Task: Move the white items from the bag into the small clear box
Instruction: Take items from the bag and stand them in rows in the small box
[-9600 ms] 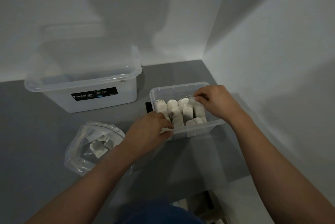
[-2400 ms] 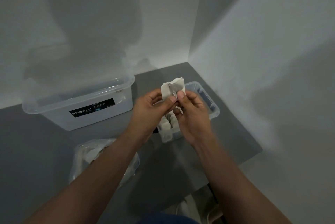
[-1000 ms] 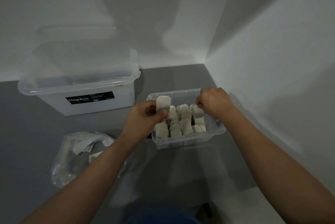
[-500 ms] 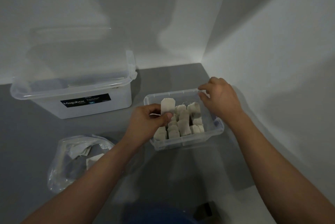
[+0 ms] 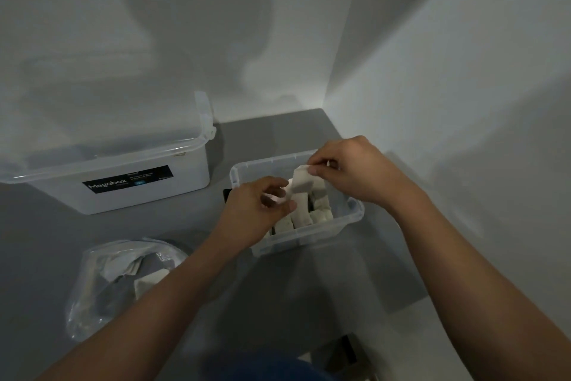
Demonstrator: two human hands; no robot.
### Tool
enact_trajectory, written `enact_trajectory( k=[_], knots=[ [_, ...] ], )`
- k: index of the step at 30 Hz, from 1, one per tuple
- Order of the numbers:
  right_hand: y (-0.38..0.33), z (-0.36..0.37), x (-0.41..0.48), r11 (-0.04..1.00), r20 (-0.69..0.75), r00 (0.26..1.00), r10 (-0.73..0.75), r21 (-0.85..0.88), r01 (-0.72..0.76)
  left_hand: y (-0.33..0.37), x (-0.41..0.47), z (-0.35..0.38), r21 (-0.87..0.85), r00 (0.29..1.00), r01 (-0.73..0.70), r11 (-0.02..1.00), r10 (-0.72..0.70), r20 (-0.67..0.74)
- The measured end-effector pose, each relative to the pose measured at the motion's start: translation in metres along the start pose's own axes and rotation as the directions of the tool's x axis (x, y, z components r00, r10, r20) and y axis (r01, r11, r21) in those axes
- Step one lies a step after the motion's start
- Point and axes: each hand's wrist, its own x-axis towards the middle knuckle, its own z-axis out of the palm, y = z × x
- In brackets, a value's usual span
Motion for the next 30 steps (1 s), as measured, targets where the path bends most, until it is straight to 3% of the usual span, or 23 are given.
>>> enact_trajectory(
  k=[3,7,10,14,21,24,26,30],
  knots=[
    [0.023,0.005,0.008,0.990,-0.074,0.990,0.124,-0.055,-0.128,-0.004,-0.013,-0.013,0.283,0.988,-0.129,0.950,0.097,0.123],
    [0.056,0.021,0.018,0.964,0.088,0.970,0.227,-0.160,-0.211,-0.003,-0.027,-0.017,0.562,0.924,-0.338,0.755,0.152,0.352],
    [0.065,0.043,0.023,0.937,0.158,0.954,0.253,-0.287,-0.201,-0.002,-0.031,-0.012,0.619,0.924,-0.357,0.700,0.167,0.345],
    [0.068,0.064,0.029,0.890,0.093,0.959,0.269,-0.403,-0.211,0.001,-0.032,-0.011,0.623,0.939,-0.312,0.718,0.133,0.317],
    [0.070,0.083,0.035,0.869,0.025,0.956,0.293,-0.424,-0.255,-0.002,-0.032,-0.011,0.614,0.941,-0.307,0.727,0.137,0.309],
    [0.065,0.076,0.028,0.894,-0.023,0.955,0.295,-0.346,-0.284,-0.009,-0.035,-0.014,0.544,0.930,-0.344,0.765,0.198,0.310],
    [0.056,0.068,0.016,0.921,-0.166,0.941,0.294,-0.215,-0.326,-0.015,-0.042,-0.022,0.462,0.925,-0.366,0.808,0.262,0.275],
    [0.005,0.053,-0.022,0.940,-0.425,0.839,0.341,0.122,-0.320,-0.041,-0.066,-0.062,0.456,0.941,-0.311,0.834,0.339,0.021]
  ],
)
